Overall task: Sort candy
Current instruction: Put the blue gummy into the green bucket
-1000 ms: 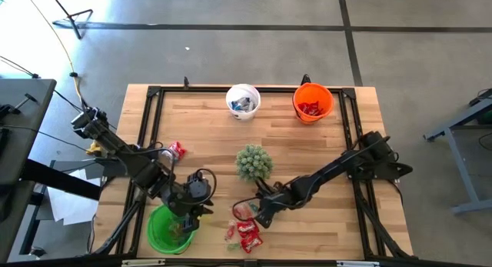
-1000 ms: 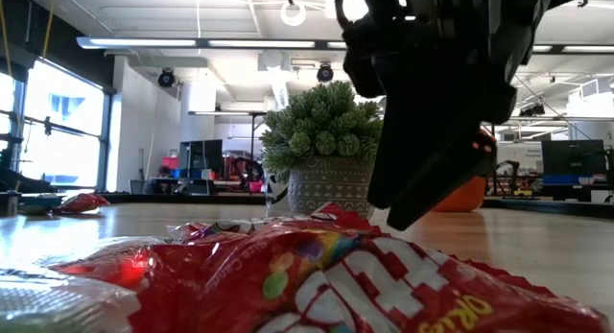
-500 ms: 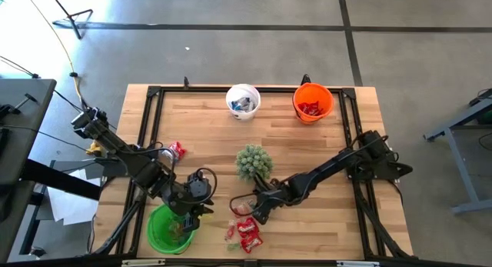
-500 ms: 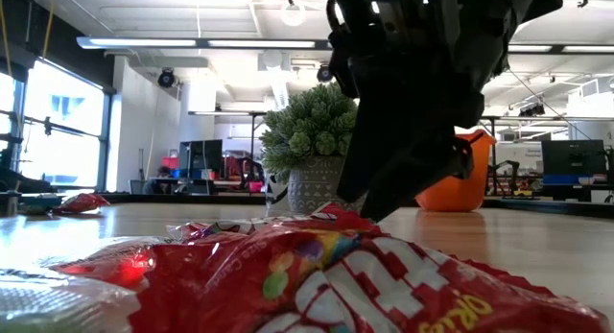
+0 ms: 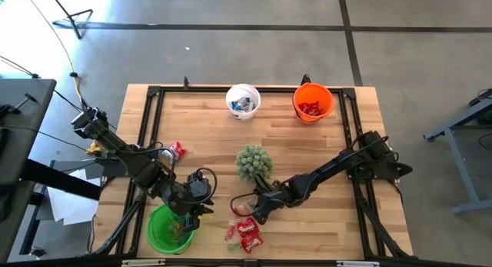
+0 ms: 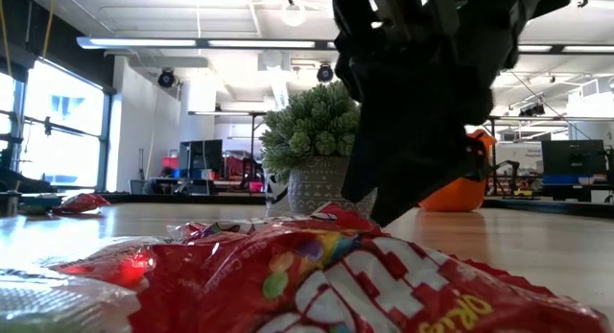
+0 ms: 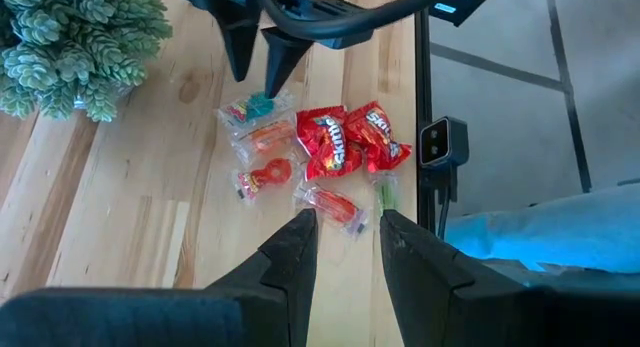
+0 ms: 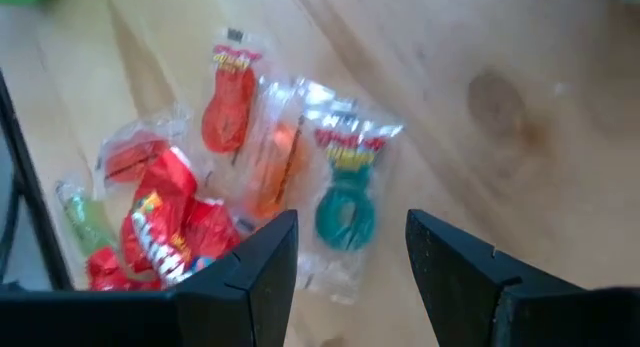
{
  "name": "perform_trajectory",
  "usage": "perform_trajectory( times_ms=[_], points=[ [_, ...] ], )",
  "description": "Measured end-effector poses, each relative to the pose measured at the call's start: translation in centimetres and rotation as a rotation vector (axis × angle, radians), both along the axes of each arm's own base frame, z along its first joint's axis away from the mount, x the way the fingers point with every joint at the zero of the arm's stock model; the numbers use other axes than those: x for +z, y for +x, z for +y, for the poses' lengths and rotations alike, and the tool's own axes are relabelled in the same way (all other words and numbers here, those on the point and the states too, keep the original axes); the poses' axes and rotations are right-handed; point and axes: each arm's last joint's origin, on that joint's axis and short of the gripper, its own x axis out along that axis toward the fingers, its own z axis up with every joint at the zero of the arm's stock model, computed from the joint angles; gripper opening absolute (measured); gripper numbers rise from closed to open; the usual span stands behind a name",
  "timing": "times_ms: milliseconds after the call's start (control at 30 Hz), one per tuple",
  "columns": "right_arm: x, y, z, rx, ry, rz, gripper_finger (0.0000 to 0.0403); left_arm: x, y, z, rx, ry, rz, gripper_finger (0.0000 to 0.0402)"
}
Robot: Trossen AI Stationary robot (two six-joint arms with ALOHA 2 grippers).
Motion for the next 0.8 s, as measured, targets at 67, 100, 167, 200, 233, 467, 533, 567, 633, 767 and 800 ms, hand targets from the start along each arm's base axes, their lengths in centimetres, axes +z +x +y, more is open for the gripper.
perform_trajectory(
  times_ms=[67,100,167,200,233,467,533,567,633,767,800],
  points=[
    [0.0,-0.2,0.3,-0.016,0.018,0.004,0.0184,0.0,0.0,0.0,-0.001,0.0,0.0,0.0097],
    [0.0,-0.2,0.5,-0.022,0.024,0.004,0.0184,0.0,0.0,0.0,-0.001,0.001,0.0,0.0097],
    [-0.3,-0.1,0.8,-0.027,0.037,-0.004,0.0184,0.0,0.0,0.0,-0.001,0.001,0.0,0.0097],
    [-0.6,-0.1,1.0,-0.026,0.037,-0.006,0.0184,0.0,0.0,0.0,-0.001,0.001,0.0,0.0097],
    [-1.0,0.1,1.0,-0.027,0.039,-0.008,0.0184,0.0,0.0,0.0,-0.001,0.001,0.0,0.0097],
    [-2.5,0.7,1.0,-0.086,0.052,-0.012,0.0183,0.0,0.0,0.0,-0.002,0.002,0.0,0.0097],
    [-2.5,0.8,0.9,-0.095,0.045,-0.011,0.0179,0.0,0.0,0.0,-0.003,0.002,0.0,0.0097],
    [-2.5,0.8,0.8,-0.098,0.045,-0.01,0.0173,0.0,0.0,0.0,-0.003,0.003,0.0,0.0097],
    [-2.6,0.8,0.7,-0.108,0.047,-0.007,0.0155,0.0,0.0,0.0,-0.011,0.009,-0.003,0.0097],
    [-2.8,0.7,0.6,-0.137,0.047,0.006,0.01,0.0,0.0,0.0,-0.015,0.012,-0.004,0.0097],
    [-2.8,0.7,0.6,-0.148,0.051,0.01,0.0083,0.0,0.0,0.0,-0.015,0.013,-0.004,0.0097]
  ],
)
